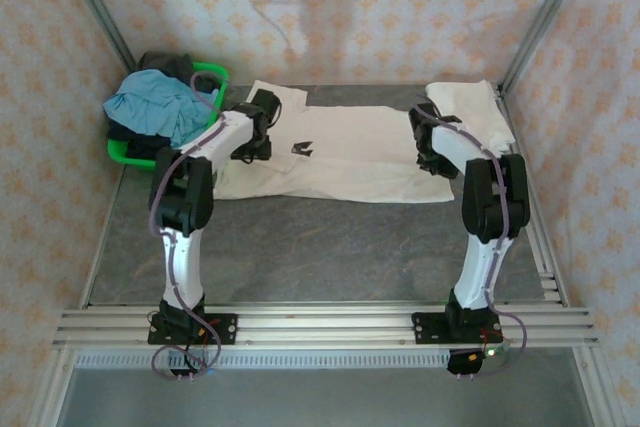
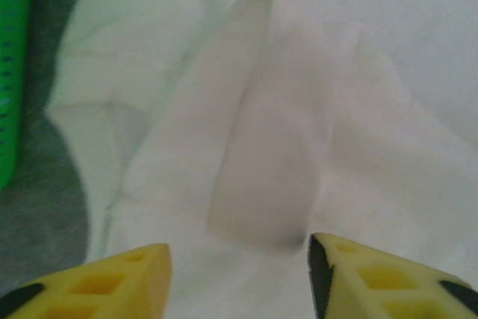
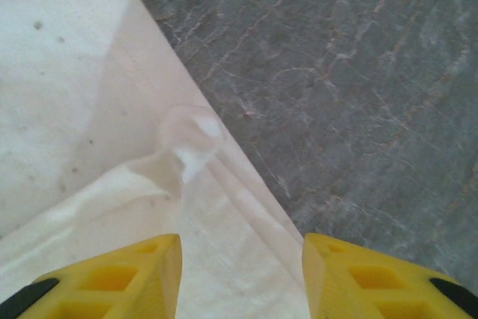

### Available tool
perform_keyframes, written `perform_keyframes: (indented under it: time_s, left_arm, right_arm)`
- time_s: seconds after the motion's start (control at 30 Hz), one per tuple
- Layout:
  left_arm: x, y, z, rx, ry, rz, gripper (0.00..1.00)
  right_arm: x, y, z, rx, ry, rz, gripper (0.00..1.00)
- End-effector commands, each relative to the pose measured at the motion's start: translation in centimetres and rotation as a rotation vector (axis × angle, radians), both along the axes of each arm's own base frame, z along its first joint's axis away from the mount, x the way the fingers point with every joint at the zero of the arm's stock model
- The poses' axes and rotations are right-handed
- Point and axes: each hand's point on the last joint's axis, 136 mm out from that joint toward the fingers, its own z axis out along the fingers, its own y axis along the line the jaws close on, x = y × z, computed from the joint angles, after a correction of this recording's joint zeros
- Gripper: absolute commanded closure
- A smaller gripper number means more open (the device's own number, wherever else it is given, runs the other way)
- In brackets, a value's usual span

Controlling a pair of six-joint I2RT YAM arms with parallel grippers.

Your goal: Fold and stack the t-shirts

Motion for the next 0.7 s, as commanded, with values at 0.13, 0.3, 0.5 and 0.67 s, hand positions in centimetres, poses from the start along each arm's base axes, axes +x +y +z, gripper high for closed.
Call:
perform_keyframes:
  time_s: [0.13,0.3,0.5,0.67]
  left_arm:
    - [-5.4,1.3,1.7,-0.073,-0.063,0.047,0.39]
    - [-8.1,2.3,-3.0,-0.095,0.010,0.097,0.39]
    - [-8.5,4.1,-5.8,-0.126,0.053,0.159,0.64]
    - [-9.3,5.8,-5.5,-0.138,0.032,0.217,0.98]
  right_arm:
    - [-2.6,4.5,1.3,0.121,-0.118,0.104,0.47]
    - [-4.1,5.3,-1.9,0.142,-0.052,0.095,0.48]
    - [-6.2,3.3,-4.3,0.141,0.006,-0.003,0.52]
    - [-7.3,2.4,-5.1,0.210,-0.004,-0.063,0.62]
